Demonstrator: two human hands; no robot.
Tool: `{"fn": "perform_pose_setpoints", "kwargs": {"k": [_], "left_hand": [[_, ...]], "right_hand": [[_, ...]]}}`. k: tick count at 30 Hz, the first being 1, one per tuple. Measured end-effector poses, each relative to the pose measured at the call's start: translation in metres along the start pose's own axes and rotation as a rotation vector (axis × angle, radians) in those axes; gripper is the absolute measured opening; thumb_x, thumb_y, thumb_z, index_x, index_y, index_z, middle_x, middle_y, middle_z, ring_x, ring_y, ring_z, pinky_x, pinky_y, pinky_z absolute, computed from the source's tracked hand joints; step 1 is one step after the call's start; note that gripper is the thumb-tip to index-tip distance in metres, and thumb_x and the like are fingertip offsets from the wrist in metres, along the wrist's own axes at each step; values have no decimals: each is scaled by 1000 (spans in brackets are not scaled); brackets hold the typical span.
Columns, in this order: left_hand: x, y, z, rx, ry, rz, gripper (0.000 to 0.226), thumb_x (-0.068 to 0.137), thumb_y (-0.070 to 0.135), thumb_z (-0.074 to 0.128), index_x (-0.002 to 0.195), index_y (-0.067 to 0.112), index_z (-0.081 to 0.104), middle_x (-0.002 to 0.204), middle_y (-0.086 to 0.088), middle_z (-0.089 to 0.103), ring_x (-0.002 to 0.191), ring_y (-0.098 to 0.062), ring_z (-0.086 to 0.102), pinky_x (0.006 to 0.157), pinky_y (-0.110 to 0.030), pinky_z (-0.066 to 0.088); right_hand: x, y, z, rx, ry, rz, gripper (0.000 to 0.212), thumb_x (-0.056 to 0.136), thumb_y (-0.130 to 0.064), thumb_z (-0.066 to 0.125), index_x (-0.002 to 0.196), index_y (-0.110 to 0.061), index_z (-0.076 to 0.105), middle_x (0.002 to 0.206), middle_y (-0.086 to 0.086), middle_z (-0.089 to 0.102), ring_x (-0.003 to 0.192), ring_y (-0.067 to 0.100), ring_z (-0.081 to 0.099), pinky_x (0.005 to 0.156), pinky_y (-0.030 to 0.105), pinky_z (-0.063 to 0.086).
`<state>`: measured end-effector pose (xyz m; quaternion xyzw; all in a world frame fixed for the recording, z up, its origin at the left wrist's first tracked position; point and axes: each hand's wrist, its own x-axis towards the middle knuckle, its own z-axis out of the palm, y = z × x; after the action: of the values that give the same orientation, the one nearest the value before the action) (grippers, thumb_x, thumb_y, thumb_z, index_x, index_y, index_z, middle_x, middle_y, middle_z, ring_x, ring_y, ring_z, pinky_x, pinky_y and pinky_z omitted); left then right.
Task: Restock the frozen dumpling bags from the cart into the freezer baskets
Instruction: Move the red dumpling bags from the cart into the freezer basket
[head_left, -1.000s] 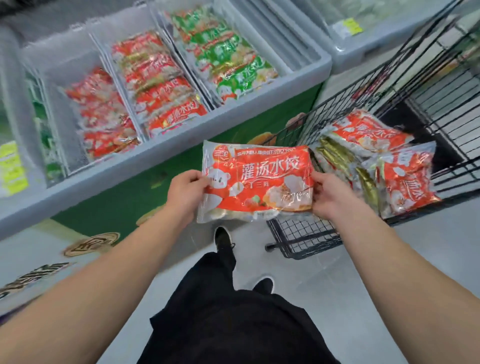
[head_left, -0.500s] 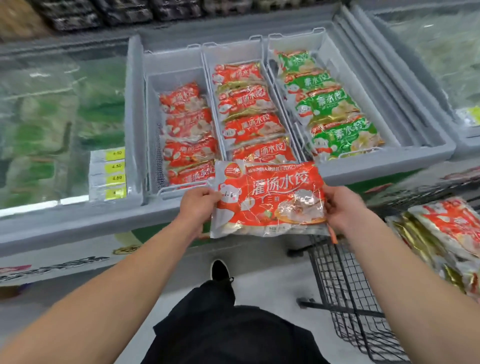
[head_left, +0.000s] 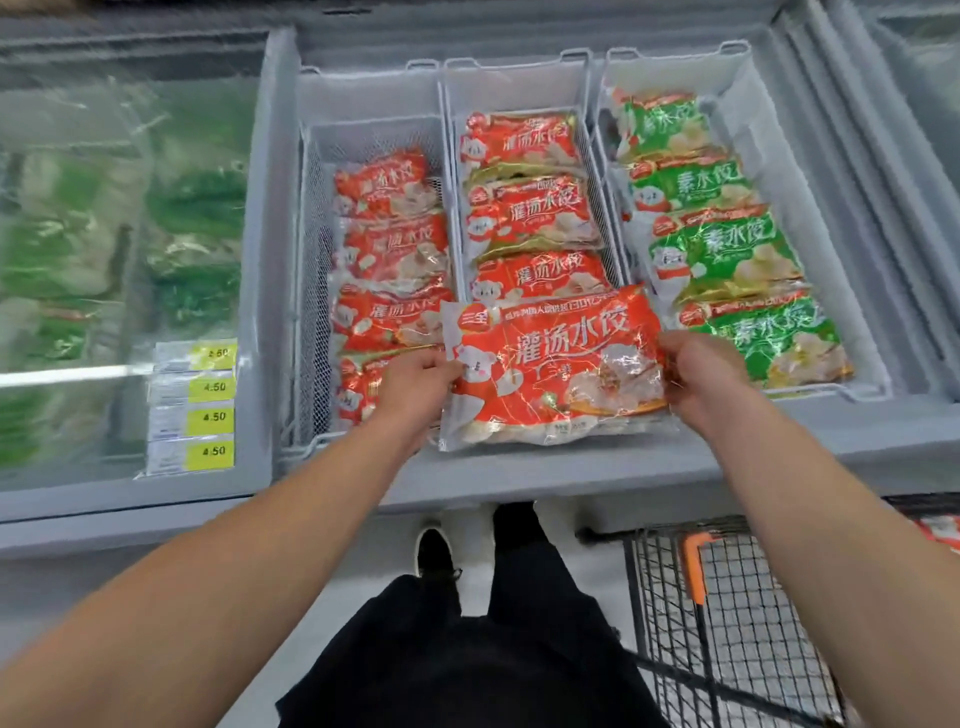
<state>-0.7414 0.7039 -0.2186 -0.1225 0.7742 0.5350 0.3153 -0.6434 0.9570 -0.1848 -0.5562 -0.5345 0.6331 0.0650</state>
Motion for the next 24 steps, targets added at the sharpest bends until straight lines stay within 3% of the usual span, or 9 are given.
{"fn": "perform_pose_setpoints", "kwargs": {"k": [3,6,8,10,14,17,20,22,24], "left_hand": [[37,15,27,24,93,-18,13,92,13,67,78,14,69,78,0,69,74,-20,65,61,-31,51],[65,17,46,65,132,-60,17,94,14,64,77,17,65,75,3,64,71,-18,60,58,-26,44],[84,15,62,73,137,-97,18,95,13,63,77,15,64,79,2,67,76,-17,63,62,-26,47],[95,9,73,117,148,-146,20,93,13,66,73,15,66,80,-2,70,76,-20,65,68,-28,51],[101,-11,87,273,106,-241,23,91,18,70,67,20,68,74,-6,69,65,-18,58,66,-27,49],[101,-17,87,368,82,-271,22,90,18,69,69,12,69,70,-6,66,66,-22,59,66,-32,51],[106,-16,85,415,33,-307,25,90,18,68,68,7,67,63,-5,61,67,-25,60,76,-43,58],[108,-10,85,468,-10,-316,26,89,21,66,73,0,68,69,-14,65,71,-31,64,80,-49,60],[108,-5,84,621,-65,-324,32,89,27,63,70,1,62,75,-17,67,73,-32,66,71,-41,58]], "right_hand": [[47,-13,14,-37,-45,31,14,83,2,59,74,-8,65,70,10,69,59,21,66,65,37,58],[87,-12,24,-103,-74,41,11,78,-3,60,72,-6,67,81,18,74,79,34,72,79,54,59],[118,-5,27,-220,-74,60,16,79,-10,58,66,-10,68,73,18,72,70,30,67,66,47,59],[132,1,30,-336,-52,57,26,83,-12,56,59,-11,63,60,11,62,59,23,55,50,30,46],[144,21,25,-533,-59,42,21,91,-13,55,80,-2,70,74,16,64,63,22,53,55,24,42],[151,35,17,-657,-44,25,27,91,-14,54,86,8,68,81,24,67,70,29,59,66,34,46],[153,39,13,-745,-53,-1,23,92,-14,54,81,0,68,77,17,65,71,26,57,65,32,42],[153,39,11,-817,-65,-14,19,94,-15,53,89,-5,68,81,12,65,70,23,58,62,26,38],[152,38,11,-855,-59,-27,20,93,-15,55,98,-4,70,91,14,69,83,29,65,68,26,39]]}}
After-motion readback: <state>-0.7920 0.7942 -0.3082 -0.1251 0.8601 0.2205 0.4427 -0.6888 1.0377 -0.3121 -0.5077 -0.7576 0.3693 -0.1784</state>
